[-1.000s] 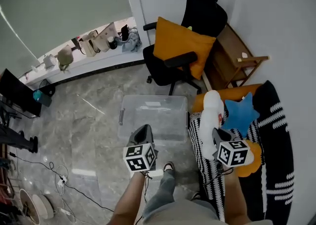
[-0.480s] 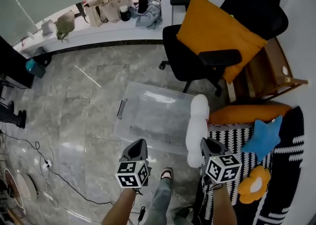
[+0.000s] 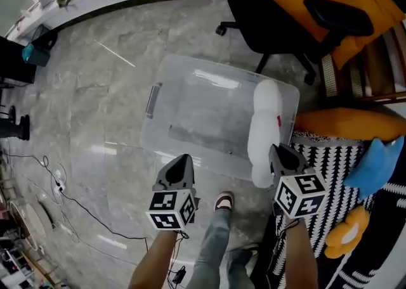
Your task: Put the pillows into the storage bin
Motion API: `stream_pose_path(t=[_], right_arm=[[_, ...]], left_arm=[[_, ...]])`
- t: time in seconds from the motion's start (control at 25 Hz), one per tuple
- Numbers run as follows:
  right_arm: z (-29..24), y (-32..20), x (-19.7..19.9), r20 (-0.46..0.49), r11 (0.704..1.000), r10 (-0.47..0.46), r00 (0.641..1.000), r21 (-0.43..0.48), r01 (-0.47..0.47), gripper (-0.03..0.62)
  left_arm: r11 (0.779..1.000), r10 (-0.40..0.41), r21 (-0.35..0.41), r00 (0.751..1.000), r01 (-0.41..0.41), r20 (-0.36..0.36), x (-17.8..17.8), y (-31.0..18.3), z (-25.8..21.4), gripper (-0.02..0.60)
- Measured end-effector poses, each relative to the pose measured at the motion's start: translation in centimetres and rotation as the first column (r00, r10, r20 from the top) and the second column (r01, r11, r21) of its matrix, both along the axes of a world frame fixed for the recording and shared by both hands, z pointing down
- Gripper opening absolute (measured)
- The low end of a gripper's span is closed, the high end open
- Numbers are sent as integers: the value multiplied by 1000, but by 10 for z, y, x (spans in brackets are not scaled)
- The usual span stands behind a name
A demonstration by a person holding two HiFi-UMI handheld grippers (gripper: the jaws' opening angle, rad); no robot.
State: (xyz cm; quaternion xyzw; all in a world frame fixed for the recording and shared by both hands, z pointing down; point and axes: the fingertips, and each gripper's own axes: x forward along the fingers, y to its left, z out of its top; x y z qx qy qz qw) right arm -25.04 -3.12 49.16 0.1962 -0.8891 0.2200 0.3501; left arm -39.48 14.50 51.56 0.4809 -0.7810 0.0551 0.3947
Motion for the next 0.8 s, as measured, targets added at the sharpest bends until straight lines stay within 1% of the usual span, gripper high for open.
stream_pose_path(t=[0.16, 0.24, 0.32, 0.4, 0.44, 0.56, 0.8], right_arm=[[20, -7, -4, -15, 1000, 2, 1000, 0, -2, 14], [28, -7, -10, -17, 1000, -11, 1000, 6, 12, 27], [34, -5, -15, -31, 999, -31, 999, 32, 32, 104], [41, -2, -16, -60, 998, -48, 997, 45, 51, 159], [44, 0, -15, -68, 998, -48, 997, 39, 51, 170], [49, 5, -5, -66, 1000, -25, 997, 11, 25, 170], [46, 6, 23, -61, 1000, 12, 998, 17, -11, 170]], left_arm=[[999, -36, -20, 999, 35, -12, -7, 7, 17, 11], [999, -46, -23, 999, 46, -16, -10, 8, 21, 11], [998, -57, -21, 998, 57, -19, -14, 10, 24, 11], [997, -71, -23, 997, 71, -23, -17, 13, 27, 11], [997, -77, -24, 997, 76, -24, -18, 14, 29, 11], [997, -77, -31, 997, 76, -20, -18, 18, 32, 11], [997, -60, -47, 998, 59, -19, -4, 20, 36, 11]])
